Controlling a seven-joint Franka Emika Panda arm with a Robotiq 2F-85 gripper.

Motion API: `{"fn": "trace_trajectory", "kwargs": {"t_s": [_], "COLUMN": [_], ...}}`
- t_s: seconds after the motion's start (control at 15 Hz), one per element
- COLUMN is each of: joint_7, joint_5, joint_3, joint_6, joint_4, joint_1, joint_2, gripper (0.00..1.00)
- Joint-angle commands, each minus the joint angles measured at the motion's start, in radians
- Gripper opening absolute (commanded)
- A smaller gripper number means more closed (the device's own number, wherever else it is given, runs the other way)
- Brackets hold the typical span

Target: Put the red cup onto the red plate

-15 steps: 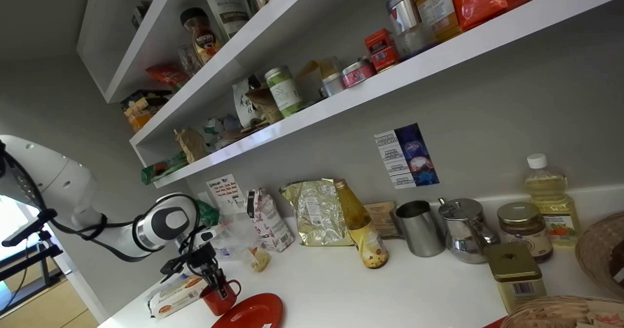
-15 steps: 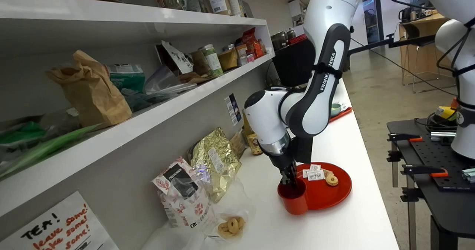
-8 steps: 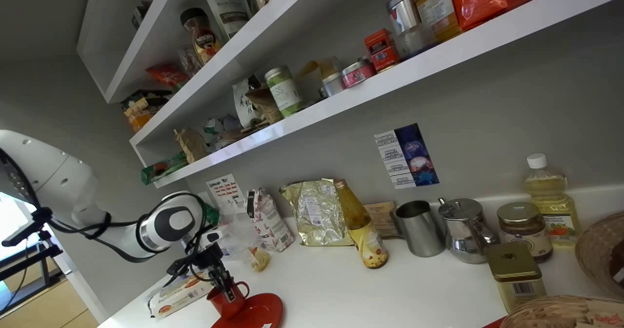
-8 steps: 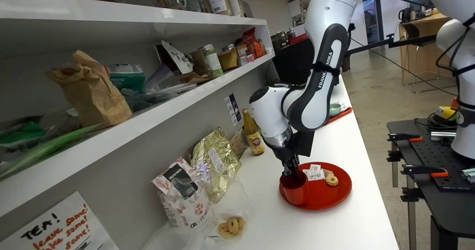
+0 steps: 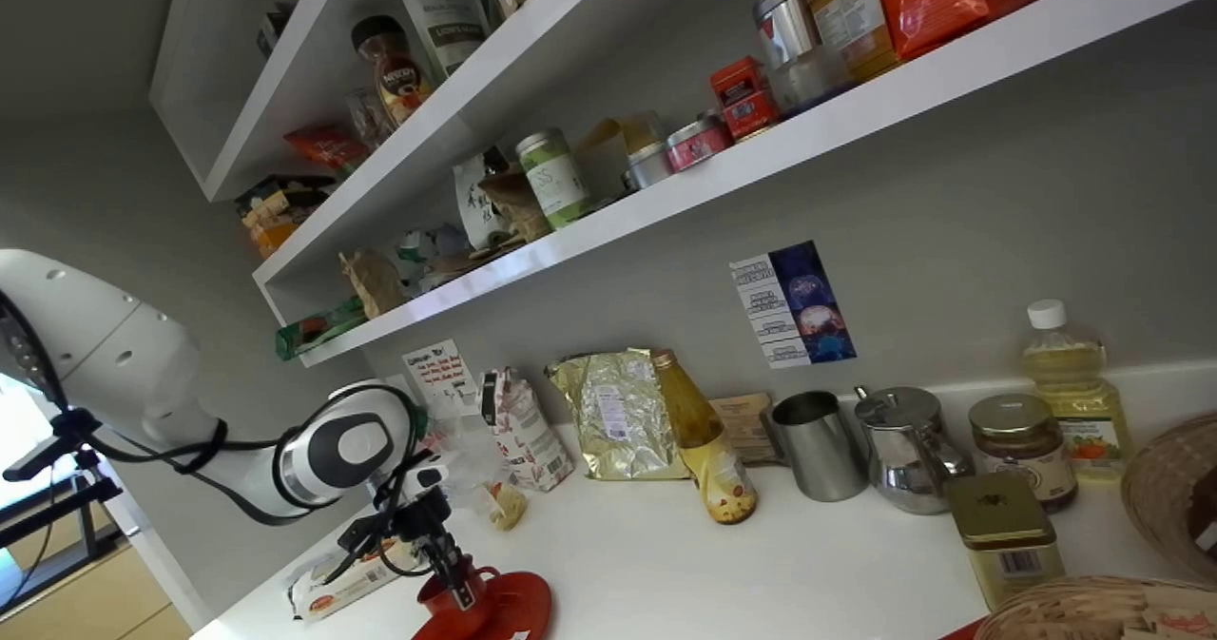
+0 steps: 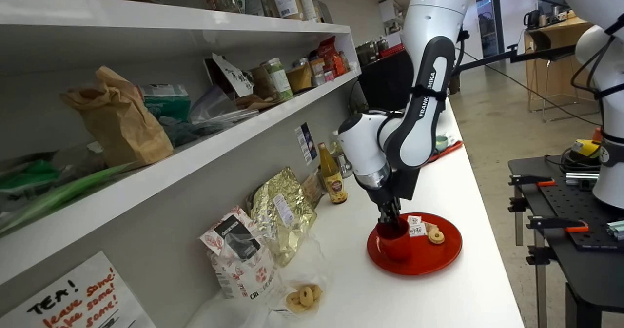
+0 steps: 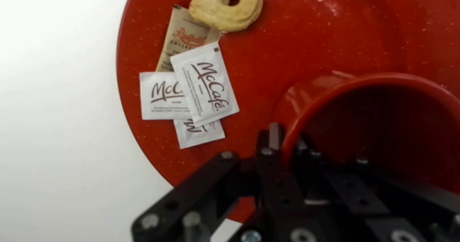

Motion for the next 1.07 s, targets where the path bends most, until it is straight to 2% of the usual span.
{"fn": "trace_trajectory", "kwargs": {"t_s": [0.0,0.53,0.6,0.93,1.0], "joint_7": [-0.037,-0.063,-0.037,-0.044,-0.044], "joint_5": [0.019,0.047,0.037,0.042,0.042], "joint_3": [-0.006,0.004,-0.013,-0.012,-0.012], "joint_6": [0.042,0.091,0.067,0.068,0.068], "joint_4": [-0.049,-0.087,-0.062,-0.065,-0.065], "joint_1": [-0.018,-0.023,-0.007,-0.007,-0.007], "joint_2": [-0.023,-0.013,-0.003,-0.004,-0.004], "gripper": [0.02,0.02,0.06,0.06,0.31]}}
